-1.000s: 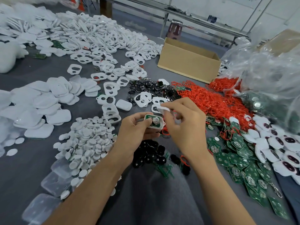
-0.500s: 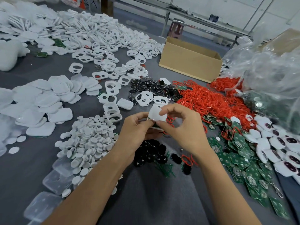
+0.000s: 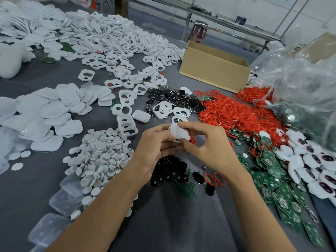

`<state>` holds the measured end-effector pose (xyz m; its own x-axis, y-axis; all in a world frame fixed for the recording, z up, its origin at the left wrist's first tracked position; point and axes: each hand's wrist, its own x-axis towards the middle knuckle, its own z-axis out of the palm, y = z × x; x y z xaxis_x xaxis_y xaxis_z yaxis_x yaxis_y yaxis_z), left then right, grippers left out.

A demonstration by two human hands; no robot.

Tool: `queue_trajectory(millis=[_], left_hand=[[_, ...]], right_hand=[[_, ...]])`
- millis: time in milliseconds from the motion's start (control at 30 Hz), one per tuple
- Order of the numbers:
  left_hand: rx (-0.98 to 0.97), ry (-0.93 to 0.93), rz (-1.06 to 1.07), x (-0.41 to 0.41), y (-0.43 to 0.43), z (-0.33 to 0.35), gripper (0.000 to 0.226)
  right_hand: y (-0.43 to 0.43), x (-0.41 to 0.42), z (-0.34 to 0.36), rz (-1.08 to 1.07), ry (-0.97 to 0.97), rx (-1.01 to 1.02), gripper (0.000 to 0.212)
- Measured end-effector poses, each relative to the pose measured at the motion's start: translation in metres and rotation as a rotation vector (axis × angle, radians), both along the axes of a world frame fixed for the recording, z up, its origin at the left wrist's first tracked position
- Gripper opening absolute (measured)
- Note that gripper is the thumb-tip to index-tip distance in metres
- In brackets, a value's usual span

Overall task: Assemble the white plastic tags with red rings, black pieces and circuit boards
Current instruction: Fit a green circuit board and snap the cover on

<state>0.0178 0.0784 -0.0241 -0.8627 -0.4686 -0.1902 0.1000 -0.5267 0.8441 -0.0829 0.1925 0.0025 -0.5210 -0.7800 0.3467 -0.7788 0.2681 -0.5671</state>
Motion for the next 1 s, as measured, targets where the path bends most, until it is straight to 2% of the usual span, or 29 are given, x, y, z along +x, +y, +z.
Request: queue_trajectory(millis=[333, 533, 800, 900, 1000], left_hand=[[-0.144, 0.011, 0.078, -0.0002, 0.0045, -0.0048, 0.018], [-0.147, 0.01, 0.095, 0.0002, 0.0061, -0.006, 0.021], [-0.161, 0.019, 0.135, -0.0002, 0.0077, -0.0059, 0.024], [-0.195, 0.026, 0.143, 0.0013, 0.0057, -0.0067, 0.024], [-0.198, 0.038, 0.127, 0.0009, 0.0051, -0.006, 0.027]], right_hand=[[0.0012, 0.0002, 0.0002, 0.024, 0.079, 0.003, 0.039], [0.0019, -0.0011, -0.0006, 0.017, 0.045, 0.018, 0.037], [0.0002, -0.0002, -0.0013, 0.048, 0.121, 0.008, 0.033], [-0.0022, 0.0009, -0.0014, 0.055, 0.062, -0.011, 0.023], [-0.003, -0.0022, 0.0, 0.018, -0.207, -0.103, 0.014]])
